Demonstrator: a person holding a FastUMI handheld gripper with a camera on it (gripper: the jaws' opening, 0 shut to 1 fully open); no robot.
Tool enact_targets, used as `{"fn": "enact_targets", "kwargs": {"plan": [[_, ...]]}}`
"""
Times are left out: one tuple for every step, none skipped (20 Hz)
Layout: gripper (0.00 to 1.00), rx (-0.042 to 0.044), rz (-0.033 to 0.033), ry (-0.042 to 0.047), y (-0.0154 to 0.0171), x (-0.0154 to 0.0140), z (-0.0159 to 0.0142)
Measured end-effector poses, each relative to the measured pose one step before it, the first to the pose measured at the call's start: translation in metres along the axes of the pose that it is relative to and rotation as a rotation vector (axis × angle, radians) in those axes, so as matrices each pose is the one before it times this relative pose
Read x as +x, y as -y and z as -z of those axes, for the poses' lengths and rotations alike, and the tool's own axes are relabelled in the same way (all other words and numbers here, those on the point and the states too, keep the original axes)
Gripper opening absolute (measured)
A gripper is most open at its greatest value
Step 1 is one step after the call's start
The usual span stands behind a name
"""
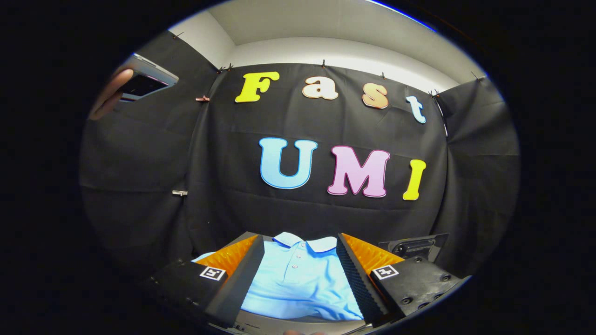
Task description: Put the clothes into the washing machine and then close the washing machine lid.
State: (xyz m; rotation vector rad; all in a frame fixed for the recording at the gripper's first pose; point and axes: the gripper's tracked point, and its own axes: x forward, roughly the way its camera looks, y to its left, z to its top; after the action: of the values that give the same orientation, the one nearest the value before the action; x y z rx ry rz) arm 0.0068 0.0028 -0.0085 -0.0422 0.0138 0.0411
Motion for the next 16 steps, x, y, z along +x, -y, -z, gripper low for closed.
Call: {"fn": "enact_targets", "kwargs": {"plan": [[0.98,-0.00170,-0.00060,-0.00075,0.00091,0.00167,0.00020],[0.98,0.00059,0.00073,-0.00168,0.00009,0.00104,0.00045],[0.98,0.00191,0.00023,-0.00280,0.00040,0.00190,0.00131],[0.98,-0.00011,0.00162,-0.00282,-0.00024,0.00072,0.00091],[0.98,-0.00015,-0.00020,-0.00436,-0.00076,0.00106,0.00170],[0.98,-0.00180,-0.00099,-0.00476,-0.00026,0.00140,0.00183],[0.98,-0.00214,0.00166,-0.00419,0.00017,0.00129,0.00115],[0.98,0.00102,-0.00051,-0.00215,0.00021,0.00158,0.00057],[0.98,-0.00047,-0.00074,-0.00233,-0.00113,0.00176,0.00046],[0.98,-0.00118,-0.00409,-0.00438,-0.00110,0.00243,0.00099],[0.98,0.00326,-0.01851,-0.01842,-0.00459,0.00349,0.00391],[0.98,0.00392,-0.01821,-0.02695,-0.00468,0.00378,0.00704],[0.98,0.00018,-0.00427,-0.02742,0.00009,0.00365,0.00582],[0.98,-0.00341,0.00439,-0.02000,0.00277,0.00404,0.00270],[0.98,-0.00379,0.00627,-0.01302,0.00262,0.00461,0.00145],[0.98,-0.00808,0.00769,-0.01498,0.00094,0.00457,0.00245]]}}
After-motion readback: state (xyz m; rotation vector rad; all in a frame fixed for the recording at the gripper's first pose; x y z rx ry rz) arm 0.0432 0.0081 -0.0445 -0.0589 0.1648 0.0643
